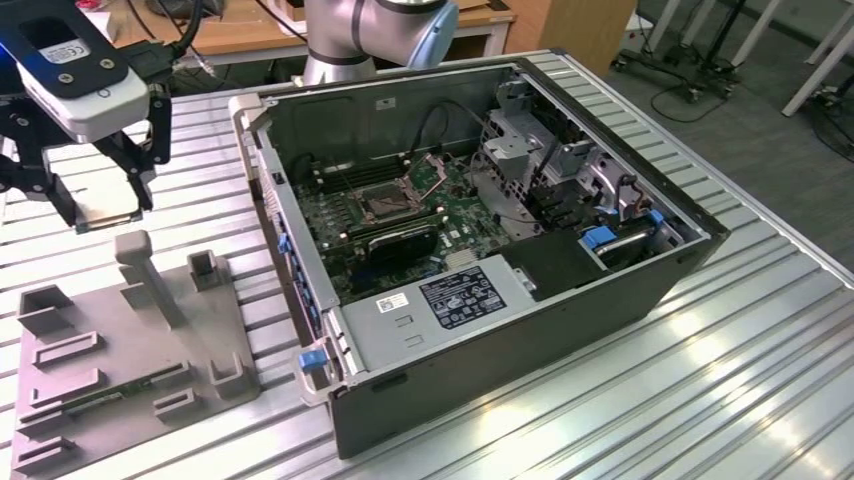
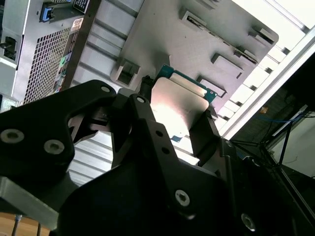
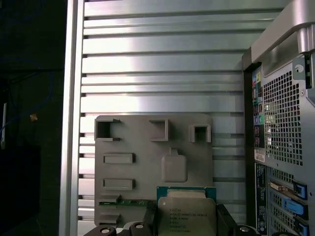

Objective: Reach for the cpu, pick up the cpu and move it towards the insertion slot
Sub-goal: 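Pick up the cpu and move it towards the insertion slot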

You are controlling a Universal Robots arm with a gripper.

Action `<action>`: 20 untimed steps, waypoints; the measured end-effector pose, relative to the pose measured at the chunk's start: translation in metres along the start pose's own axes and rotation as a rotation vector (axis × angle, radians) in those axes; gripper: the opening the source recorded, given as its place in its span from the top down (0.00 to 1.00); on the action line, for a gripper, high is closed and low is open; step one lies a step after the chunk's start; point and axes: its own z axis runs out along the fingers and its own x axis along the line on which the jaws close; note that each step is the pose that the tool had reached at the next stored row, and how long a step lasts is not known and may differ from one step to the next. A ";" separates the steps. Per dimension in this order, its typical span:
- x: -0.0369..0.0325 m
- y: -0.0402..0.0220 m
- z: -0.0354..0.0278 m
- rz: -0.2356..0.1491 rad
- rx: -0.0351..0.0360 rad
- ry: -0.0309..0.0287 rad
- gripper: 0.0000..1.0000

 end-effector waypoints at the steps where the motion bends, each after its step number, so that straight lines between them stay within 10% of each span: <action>1: 0.0000 0.0000 -0.0006 0.000 -0.0001 -0.0001 0.45; 20: -0.0026 0.0002 -0.0039 0.000 0.0001 0.0001 0.45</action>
